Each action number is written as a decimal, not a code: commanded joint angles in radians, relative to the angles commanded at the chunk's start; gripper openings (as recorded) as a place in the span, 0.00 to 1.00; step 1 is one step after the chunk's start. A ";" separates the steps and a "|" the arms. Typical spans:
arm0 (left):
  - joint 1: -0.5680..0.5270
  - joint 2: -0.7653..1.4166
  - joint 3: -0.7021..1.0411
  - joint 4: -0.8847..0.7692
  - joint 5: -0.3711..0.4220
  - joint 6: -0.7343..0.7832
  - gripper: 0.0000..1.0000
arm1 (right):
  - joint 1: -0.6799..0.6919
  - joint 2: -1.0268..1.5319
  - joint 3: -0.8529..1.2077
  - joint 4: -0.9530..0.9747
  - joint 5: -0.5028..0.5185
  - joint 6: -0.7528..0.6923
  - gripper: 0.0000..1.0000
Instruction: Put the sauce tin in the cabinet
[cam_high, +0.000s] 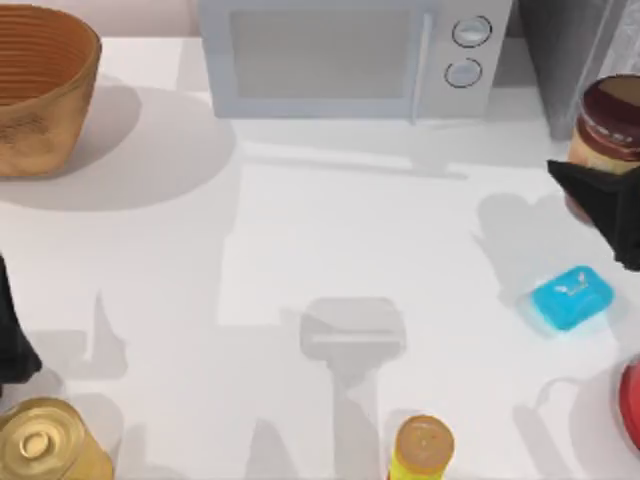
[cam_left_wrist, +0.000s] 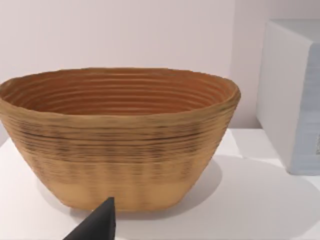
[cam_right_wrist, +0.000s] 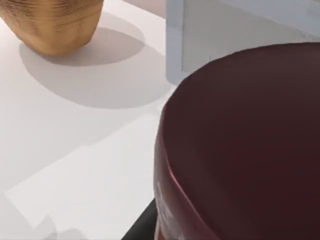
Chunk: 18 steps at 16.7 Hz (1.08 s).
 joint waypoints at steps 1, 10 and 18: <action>0.000 0.000 0.000 0.000 0.000 0.000 1.00 | -0.014 -0.094 -0.053 -0.009 0.058 0.025 0.00; 0.000 0.000 0.000 0.000 0.000 0.000 1.00 | -0.102 -0.858 -0.478 -0.069 0.498 0.181 0.00; 0.000 0.000 0.000 0.000 0.000 0.000 1.00 | -0.114 -1.093 -0.628 -0.085 0.621 0.209 0.00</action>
